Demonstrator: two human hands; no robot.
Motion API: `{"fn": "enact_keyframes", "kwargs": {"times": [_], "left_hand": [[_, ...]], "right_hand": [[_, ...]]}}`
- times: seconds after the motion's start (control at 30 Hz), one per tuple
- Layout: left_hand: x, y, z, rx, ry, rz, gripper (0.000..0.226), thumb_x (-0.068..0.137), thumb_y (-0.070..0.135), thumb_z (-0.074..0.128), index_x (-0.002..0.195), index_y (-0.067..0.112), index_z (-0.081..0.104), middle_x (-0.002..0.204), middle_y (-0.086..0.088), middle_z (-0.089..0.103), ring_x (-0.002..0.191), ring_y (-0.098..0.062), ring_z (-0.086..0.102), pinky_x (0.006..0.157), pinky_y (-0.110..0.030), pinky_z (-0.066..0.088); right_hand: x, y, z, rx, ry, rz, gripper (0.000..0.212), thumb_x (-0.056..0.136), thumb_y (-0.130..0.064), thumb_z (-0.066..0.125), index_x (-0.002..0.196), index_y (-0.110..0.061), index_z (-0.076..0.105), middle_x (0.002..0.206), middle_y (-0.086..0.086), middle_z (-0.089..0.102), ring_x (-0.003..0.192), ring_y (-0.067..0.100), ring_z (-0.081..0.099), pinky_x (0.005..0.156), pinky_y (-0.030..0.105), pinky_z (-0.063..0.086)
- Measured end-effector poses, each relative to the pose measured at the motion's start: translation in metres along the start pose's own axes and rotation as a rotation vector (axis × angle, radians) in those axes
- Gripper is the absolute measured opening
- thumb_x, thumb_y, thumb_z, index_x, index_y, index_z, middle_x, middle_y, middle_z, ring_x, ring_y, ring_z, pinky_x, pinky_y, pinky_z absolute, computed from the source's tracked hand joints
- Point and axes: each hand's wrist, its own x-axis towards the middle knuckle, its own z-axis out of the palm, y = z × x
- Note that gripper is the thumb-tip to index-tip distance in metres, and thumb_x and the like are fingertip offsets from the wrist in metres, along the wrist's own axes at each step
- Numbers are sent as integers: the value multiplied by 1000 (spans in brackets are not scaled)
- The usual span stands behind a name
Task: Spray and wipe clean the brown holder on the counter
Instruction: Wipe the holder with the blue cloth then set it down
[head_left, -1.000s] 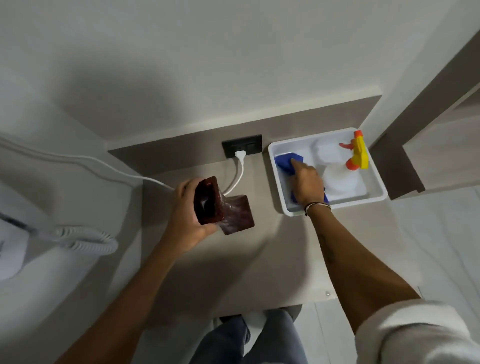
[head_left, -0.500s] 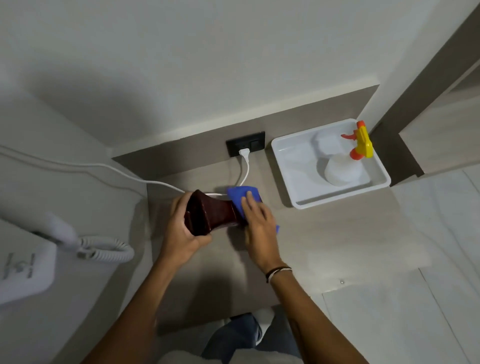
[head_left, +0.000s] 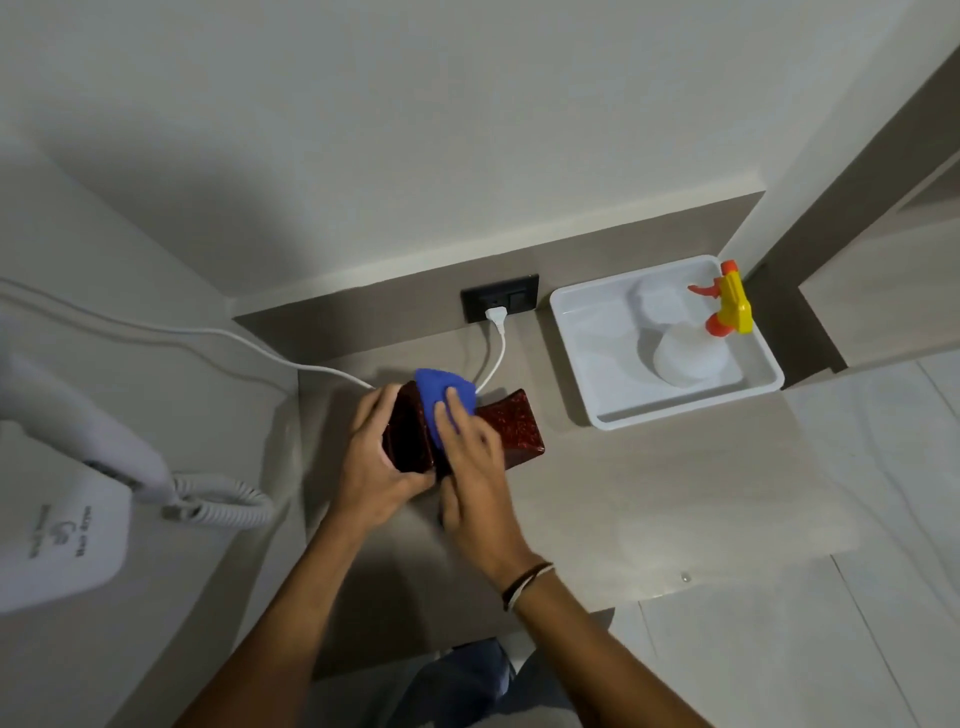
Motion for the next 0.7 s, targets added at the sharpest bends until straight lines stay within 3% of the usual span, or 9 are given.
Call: {"fn": "enact_keyframes", "kwargs": {"times": [0.07, 0.13, 0.2, 0.23, 0.37, 0.4, 0.53, 0.63, 0.7], "left_hand": [[-1, -4, -4, 20, 7, -1, 109, 51, 16, 90, 152, 10, 49, 146, 0, 44, 130, -11, 49, 99, 2, 35], [-5, -3, -6, 14, 17, 2, 108, 49, 19, 84, 151, 14, 50, 142, 6, 44, 127, -1, 51, 101, 1, 36], [-4, 4, -3, 11, 18, 2, 109, 48, 24, 83, 152, 21, 50, 142, 14, 42, 125, 7, 49, 100, 1, 37], [-2, 8, 0, 20, 12, 9, 109, 48, 29, 83, 152, 23, 49, 142, 17, 42, 125, 5, 49, 98, 1, 38], [2, 12, 1, 59, -5, 20, 109, 49, 30, 86, 151, 22, 47, 138, 24, 38, 129, -4, 48, 101, -6, 42], [2, 10, -1, 65, 2, 17, 109, 49, 26, 86, 151, 20, 48, 139, 21, 40, 130, -7, 48, 104, -12, 44], [-2, 9, 0, 30, 44, 38, 103, 49, 21, 85, 148, 28, 53, 139, 17, 47, 130, -9, 53, 105, -9, 42], [-1, 9, 2, -87, 82, -3, 96, 51, 21, 86, 140, 42, 56, 139, 13, 53, 129, -6, 57, 109, -25, 51], [-1, 7, 1, -160, 123, -97, 97, 52, 28, 89, 143, 37, 57, 141, 7, 59, 128, -6, 61, 111, -38, 53]], "right_hand": [[-2, 10, -7, -14, -40, -87, 92, 88, 7, 51, 170, -21, 18, 180, -1, 8, 155, 23, 31, 133, 27, 24], [2, 37, -28, -178, -27, 47, 91, 89, 15, 57, 168, -13, 24, 179, 5, 10, 156, 33, 32, 132, 43, 30], [6, 43, -40, -207, -7, 224, 84, 92, 15, 56, 167, -11, 27, 179, 7, 12, 156, 35, 31, 130, 48, 31], [7, 33, -35, -138, 14, 194, 84, 92, 14, 56, 167, -11, 28, 178, 8, 15, 155, 35, 33, 130, 48, 33], [-6, 1, -9, 45, 8, -66, 83, 94, -4, 44, 171, -22, 16, 180, 1, 12, 154, 20, 31, 131, 22, 26], [-5, 11, -13, -5, 10, -73, 83, 93, -5, 41, 171, -20, 17, 180, 3, 11, 155, 20, 29, 132, 24, 23], [-6, 58, -43, -256, 3, 225, 85, 93, 16, 52, 168, -14, 26, 179, 7, 17, 157, 33, 30, 130, 44, 32], [-6, 67, -57, 183, 212, 393, 68, 96, 19, 43, 151, -19, 56, 147, 10, 64, 130, 30, 59, 117, 15, 41], [-8, 68, -63, 394, 281, 568, 63, 98, 16, 40, 153, -13, 53, 144, 8, 64, 132, 28, 60, 120, 21, 42]]}}
